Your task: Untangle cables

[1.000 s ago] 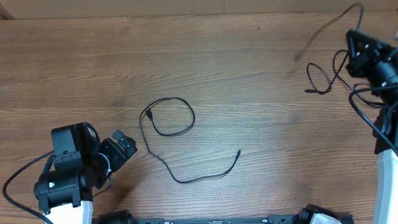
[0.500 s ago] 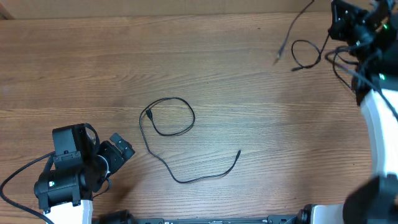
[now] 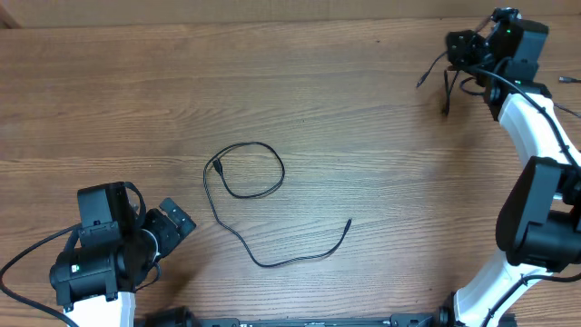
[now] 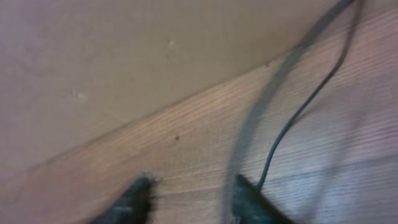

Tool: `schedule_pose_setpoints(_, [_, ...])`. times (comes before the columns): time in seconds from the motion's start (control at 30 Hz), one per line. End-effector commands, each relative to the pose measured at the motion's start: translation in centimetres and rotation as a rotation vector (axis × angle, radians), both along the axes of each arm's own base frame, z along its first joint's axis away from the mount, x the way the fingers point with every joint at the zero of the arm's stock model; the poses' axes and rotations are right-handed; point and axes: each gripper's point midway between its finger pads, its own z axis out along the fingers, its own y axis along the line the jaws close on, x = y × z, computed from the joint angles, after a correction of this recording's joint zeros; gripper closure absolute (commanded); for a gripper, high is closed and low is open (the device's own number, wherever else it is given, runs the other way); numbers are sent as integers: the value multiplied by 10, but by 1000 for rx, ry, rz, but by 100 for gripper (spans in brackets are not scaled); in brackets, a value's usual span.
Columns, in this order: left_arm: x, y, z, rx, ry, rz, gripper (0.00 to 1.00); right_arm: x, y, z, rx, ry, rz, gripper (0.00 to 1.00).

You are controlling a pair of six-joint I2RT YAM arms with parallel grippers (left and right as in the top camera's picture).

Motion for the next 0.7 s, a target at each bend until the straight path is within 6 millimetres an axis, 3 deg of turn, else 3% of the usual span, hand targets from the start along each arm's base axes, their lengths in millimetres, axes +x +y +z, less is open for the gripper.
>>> schedule_pose_setpoints(0.0, [0,3,6,22,-8,-9,1,6,6,39,-50,-71,17,4])
schedule_pose_setpoints(0.13, [0,3,5,22,-6,-9,0,0,6,86,-57,-122,12,0])
schedule_pose_setpoints(0.17, [0,3,5,23,-6,-9,0,-4,7,112,-62,-149,12,0])
schedule_pose_setpoints(0.3, [0,4,5,25,-6,-7,0,-25,11,182,-75,-218,11,0])
schedule_pose_setpoints(0.5, [0,4,6,27,-8,-7,0,-81,22,292,-106,-381,11,0])
schedule_pose_setpoints(0.67, [-1,8,5,50,-2,2,1,-137,32,359,-133,-531,7,0])
